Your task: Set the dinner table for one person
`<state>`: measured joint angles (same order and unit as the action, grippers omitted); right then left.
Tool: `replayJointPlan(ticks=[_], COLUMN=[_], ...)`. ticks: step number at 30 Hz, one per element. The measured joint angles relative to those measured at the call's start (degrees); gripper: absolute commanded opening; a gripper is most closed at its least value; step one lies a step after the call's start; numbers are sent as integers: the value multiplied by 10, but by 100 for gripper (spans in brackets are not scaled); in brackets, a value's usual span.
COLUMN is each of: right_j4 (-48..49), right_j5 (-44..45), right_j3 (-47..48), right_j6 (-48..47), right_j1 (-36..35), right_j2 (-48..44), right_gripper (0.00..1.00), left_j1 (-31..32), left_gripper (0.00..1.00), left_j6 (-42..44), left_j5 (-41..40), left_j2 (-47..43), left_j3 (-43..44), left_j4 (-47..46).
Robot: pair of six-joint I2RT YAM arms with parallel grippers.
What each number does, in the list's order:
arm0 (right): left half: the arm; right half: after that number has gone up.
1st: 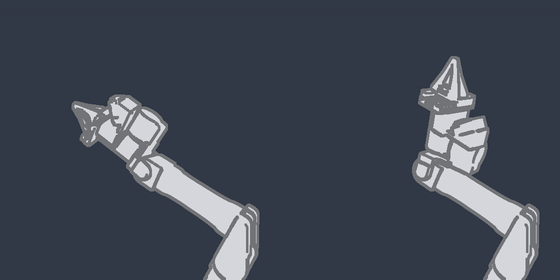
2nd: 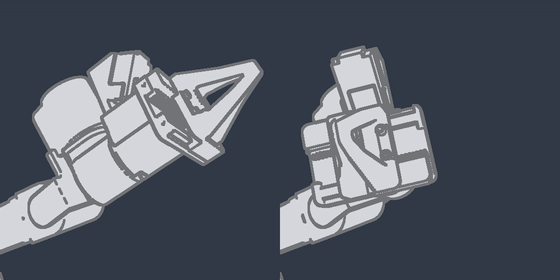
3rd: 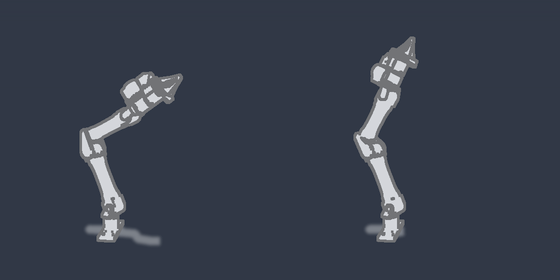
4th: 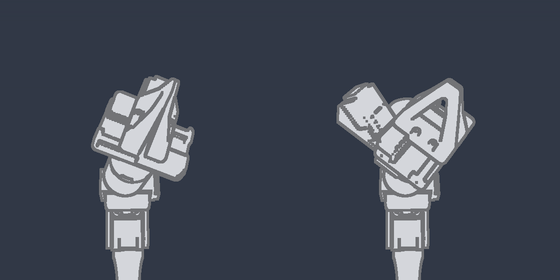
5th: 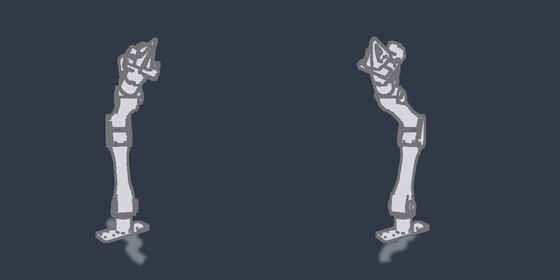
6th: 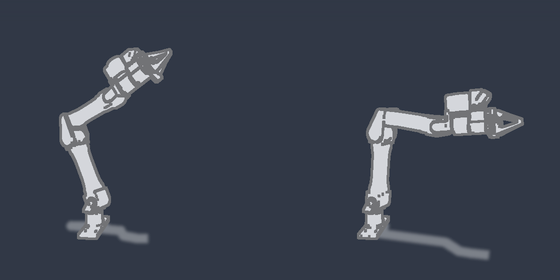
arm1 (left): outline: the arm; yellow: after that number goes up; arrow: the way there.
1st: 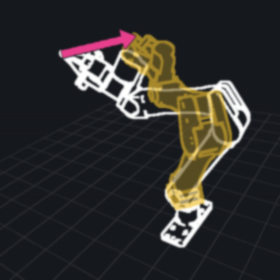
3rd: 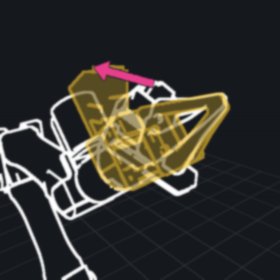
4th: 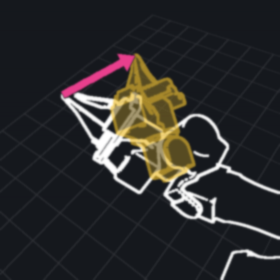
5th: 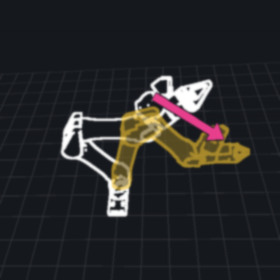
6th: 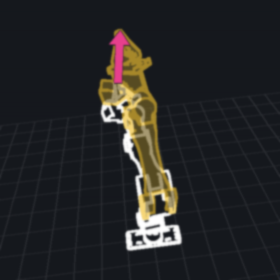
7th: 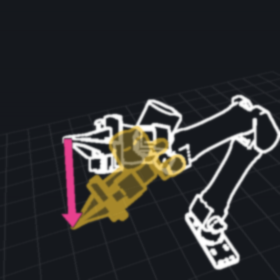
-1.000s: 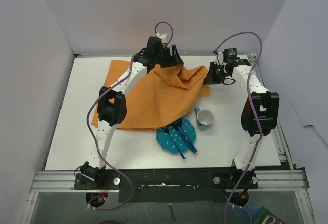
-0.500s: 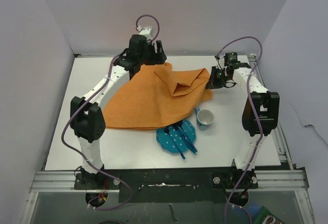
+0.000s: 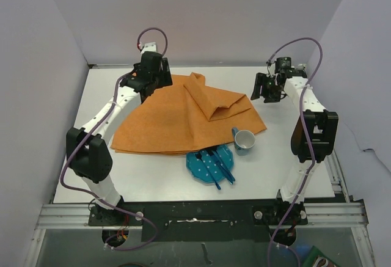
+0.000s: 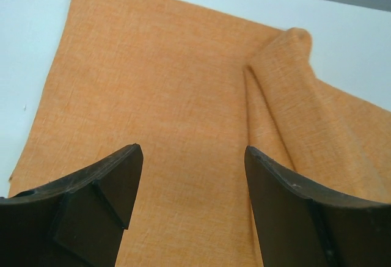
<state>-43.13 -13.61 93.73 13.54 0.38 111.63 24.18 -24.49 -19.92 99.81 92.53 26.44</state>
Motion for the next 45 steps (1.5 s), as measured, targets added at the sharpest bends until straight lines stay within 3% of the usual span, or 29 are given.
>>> replayJointPlan(ticks=[6, 12, 19, 28, 40, 45], right_j4=[-12, -9, 16, 48, 71, 66], right_j5=[-5, -26, -68, -76, -105, -106], right_j3=[41, 43, -18, -72, -19, 4], right_j6=[0, 2, 16, 37, 49, 50], right_j1=[-10, -89, -176, -191, -274, -278], right_j2=[-40, -66, -65, -57, 78, 93], right_gripper=[59, 58, 57, 57, 58, 58], left_j1=[-6, -6, -6, -7, -10, -16], left_gripper=[69, 70, 70, 70, 70, 70], left_j6=[-13, -25, -39, -45, -44, -43], left_j5=[-22, -32, -57, -63, -62, -56], left_j2=[0, 3, 40, 64, 62, 57], left_j3=[-17, -18, -14, -14, -47, -61], left_j4=[25, 41, 80, 105, 102, 101])
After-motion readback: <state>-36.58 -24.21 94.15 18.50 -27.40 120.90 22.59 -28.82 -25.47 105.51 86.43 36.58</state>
